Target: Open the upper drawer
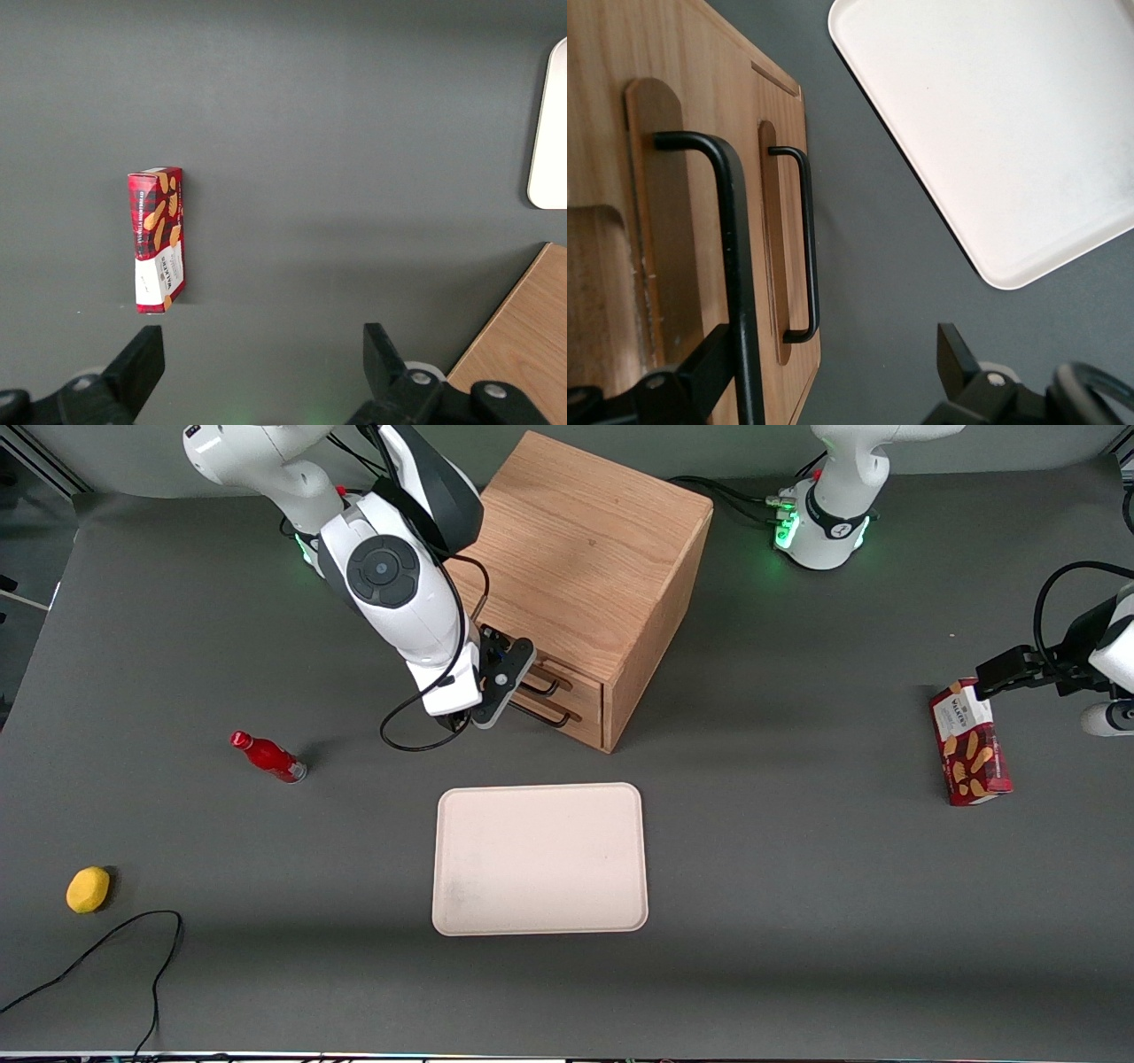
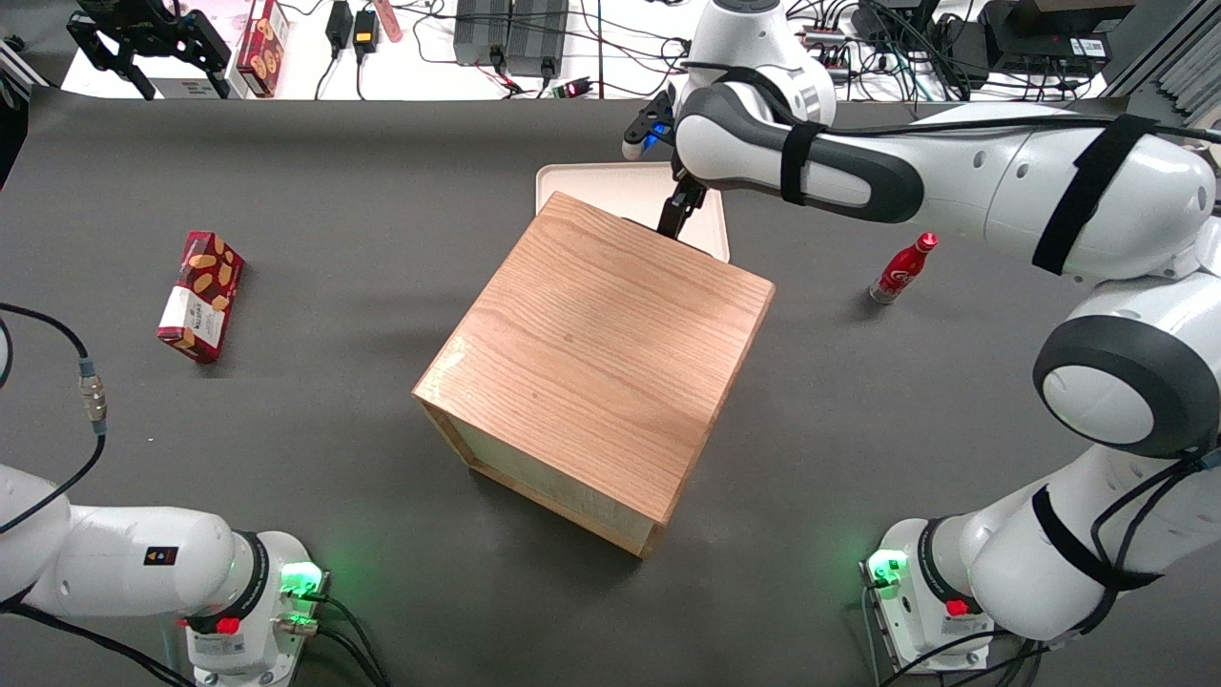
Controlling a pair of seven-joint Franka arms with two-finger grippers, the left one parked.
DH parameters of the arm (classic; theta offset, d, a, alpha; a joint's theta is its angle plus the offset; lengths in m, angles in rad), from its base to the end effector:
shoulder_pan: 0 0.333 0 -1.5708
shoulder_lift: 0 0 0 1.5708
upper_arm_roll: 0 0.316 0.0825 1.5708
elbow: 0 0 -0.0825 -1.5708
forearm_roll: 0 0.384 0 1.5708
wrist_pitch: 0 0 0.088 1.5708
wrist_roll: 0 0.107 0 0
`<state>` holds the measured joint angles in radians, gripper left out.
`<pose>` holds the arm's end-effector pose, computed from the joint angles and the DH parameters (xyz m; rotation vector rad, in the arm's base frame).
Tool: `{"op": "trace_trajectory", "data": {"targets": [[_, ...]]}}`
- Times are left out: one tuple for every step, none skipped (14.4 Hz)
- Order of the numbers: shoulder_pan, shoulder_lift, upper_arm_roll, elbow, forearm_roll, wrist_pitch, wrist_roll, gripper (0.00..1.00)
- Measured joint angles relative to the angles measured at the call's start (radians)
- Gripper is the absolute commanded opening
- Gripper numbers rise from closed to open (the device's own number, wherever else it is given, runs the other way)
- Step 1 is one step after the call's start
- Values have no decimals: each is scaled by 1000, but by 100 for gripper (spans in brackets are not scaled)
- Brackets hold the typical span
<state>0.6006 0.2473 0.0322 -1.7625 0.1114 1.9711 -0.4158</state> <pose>0.4997 0.3737 0.4208 -2.6625 -1.4586 0.0764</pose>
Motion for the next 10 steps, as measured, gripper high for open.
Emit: {"op": "trace_trajectory", "data": {"targets": [[0,2,0,-3,0,9,0,100],[0,5,0,-5,0,17,0,100],[0,9,0,-6,0,25,0,100],[0,13,0,-6,0,32,0,100],[0,18,0,-6,0,38,0,100],[0,22,-1,-7,0,46,0,100],[0,26,-2,-9,0,51,0,100],[0,28,-2,-11,0,53,0,100],[0,29,-2,-12,0,54,0,100],[0,29,-2,-14,0,54,0,100]]}}
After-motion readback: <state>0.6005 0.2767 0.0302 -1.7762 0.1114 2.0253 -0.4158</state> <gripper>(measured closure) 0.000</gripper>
